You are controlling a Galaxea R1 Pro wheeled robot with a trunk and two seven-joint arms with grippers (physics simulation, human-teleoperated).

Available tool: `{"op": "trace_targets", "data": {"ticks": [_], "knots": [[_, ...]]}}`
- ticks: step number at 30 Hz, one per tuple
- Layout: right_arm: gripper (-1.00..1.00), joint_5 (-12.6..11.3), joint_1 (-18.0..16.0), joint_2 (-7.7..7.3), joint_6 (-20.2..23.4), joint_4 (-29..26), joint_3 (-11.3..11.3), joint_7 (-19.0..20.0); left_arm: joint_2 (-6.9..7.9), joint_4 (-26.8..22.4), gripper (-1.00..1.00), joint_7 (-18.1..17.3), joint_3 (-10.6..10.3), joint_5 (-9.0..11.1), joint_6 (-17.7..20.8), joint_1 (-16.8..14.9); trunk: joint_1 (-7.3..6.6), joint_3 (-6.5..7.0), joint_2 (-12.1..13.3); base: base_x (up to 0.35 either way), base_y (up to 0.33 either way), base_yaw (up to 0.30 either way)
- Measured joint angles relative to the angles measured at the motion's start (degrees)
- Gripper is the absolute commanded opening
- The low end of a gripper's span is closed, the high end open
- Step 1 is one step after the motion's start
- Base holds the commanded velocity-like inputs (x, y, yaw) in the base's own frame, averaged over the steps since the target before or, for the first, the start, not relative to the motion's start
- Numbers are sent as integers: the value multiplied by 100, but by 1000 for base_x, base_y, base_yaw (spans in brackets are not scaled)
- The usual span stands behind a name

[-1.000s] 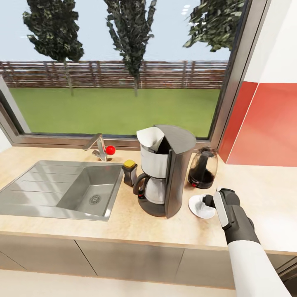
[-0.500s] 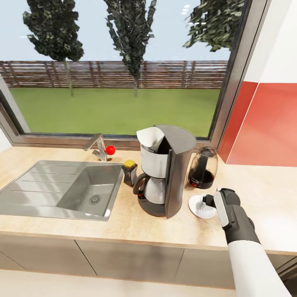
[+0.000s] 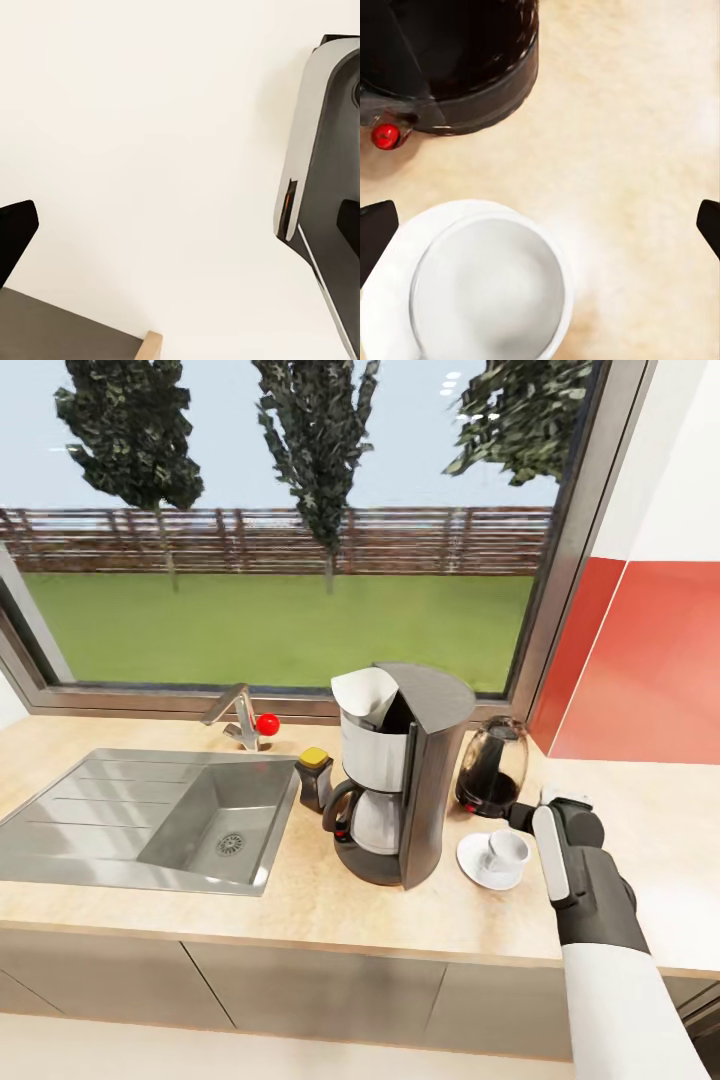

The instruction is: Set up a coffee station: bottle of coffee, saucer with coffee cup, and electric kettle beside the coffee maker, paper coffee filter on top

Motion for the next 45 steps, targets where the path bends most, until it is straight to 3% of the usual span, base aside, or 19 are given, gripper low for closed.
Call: {"op": "trace_targets", "data": {"ticks": [25,45], "knots": [[100,16,0,-7,0,-654,52,8,-6,-3,100,2,-11,-20,0,-1,1,7,0,-20,-45,-14],[100,8,0,26,-1,-609,71,8,-6,-15,100,8,-25,-7,-12,0,3,45,1,-231,-185,-171]]}}
